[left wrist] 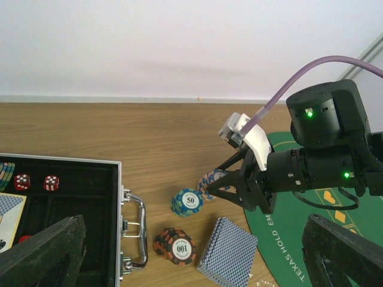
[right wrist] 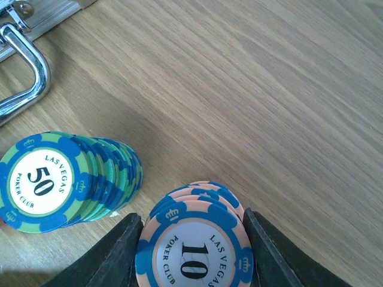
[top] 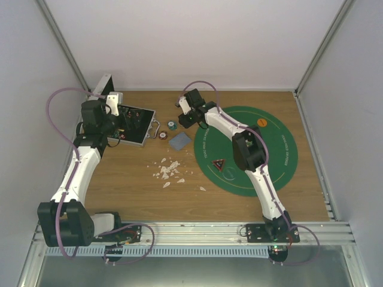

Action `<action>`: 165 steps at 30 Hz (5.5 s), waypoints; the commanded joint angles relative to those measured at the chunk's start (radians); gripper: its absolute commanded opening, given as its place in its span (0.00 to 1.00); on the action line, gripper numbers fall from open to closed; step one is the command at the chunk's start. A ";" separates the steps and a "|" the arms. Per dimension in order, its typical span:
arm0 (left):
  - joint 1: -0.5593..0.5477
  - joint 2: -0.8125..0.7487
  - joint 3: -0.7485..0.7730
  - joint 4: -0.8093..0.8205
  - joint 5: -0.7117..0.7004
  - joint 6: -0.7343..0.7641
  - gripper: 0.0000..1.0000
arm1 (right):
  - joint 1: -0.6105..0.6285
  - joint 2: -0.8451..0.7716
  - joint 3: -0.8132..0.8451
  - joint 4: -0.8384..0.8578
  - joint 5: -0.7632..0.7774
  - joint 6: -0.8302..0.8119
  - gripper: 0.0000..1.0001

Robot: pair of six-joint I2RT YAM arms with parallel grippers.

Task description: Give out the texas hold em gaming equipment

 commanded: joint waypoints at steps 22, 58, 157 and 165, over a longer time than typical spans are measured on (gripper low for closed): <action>-0.006 0.004 0.015 0.048 0.015 0.001 0.98 | 0.005 -0.467 -0.432 0.065 0.049 0.091 0.34; -0.017 -0.006 0.024 0.025 -0.013 0.005 0.98 | -0.309 -0.164 -0.223 0.041 0.027 0.088 0.35; -0.099 -0.011 0.029 0.016 -0.027 0.018 0.98 | 0.014 0.019 -0.010 0.024 0.066 -0.002 0.73; -0.099 -0.010 0.029 0.018 -0.024 0.017 0.98 | 0.014 0.040 0.000 0.025 0.066 0.001 0.65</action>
